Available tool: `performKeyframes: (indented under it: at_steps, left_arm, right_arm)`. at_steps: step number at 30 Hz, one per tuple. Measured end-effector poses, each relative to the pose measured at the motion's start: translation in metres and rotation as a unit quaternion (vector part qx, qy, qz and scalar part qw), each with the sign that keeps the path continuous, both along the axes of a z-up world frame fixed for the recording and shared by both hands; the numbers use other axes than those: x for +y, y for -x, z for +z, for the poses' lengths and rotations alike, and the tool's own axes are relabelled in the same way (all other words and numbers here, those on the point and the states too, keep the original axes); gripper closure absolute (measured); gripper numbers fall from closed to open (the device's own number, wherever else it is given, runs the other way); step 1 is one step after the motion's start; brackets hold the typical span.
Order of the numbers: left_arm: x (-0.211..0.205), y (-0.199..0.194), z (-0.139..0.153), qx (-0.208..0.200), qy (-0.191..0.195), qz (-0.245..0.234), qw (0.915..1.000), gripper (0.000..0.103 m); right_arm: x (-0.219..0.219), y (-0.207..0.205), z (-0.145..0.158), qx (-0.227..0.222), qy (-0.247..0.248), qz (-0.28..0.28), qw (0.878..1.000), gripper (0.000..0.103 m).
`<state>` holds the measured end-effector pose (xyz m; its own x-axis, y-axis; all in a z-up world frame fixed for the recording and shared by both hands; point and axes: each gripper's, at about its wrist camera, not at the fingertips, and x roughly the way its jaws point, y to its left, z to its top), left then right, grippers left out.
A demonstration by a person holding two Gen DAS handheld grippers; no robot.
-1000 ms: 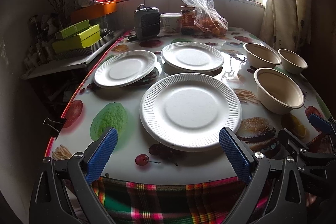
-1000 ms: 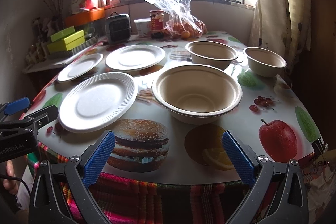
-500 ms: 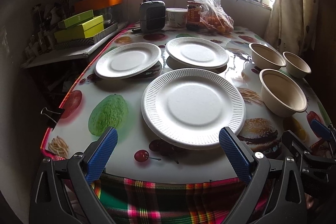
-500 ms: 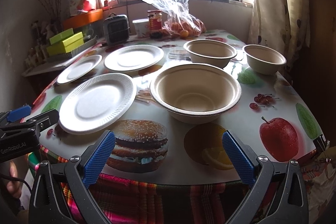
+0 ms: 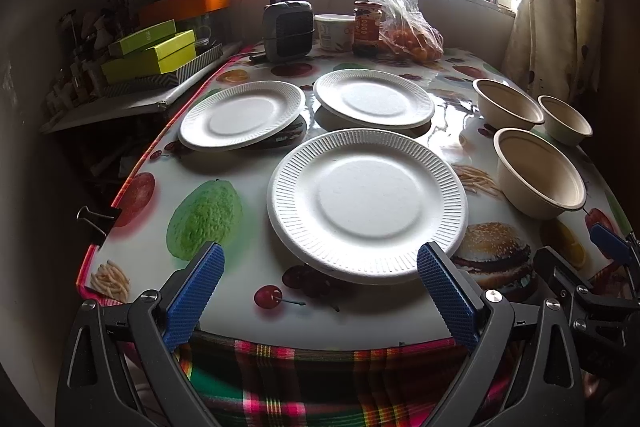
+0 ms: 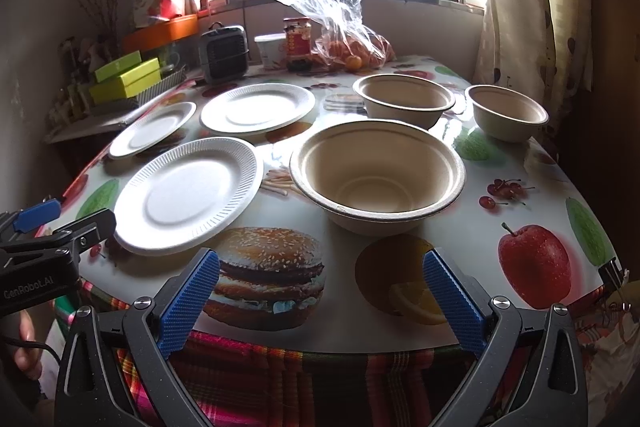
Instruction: Organize plates and bowls
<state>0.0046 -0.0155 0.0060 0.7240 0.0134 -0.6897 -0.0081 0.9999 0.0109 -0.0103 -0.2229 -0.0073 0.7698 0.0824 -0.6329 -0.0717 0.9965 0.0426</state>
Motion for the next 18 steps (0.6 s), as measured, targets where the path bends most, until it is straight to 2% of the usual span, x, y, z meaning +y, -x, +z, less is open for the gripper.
performKeyframes:
  at_steps: [18]
  left_arm:
    - [-0.0004,0.0019,0.0029,-0.002,-0.002,-0.003,1.0000,0.005]
  right_arm:
    - [-0.0010,0.0011,-0.0003,0.001,0.001,-0.007,1.000,0.000]
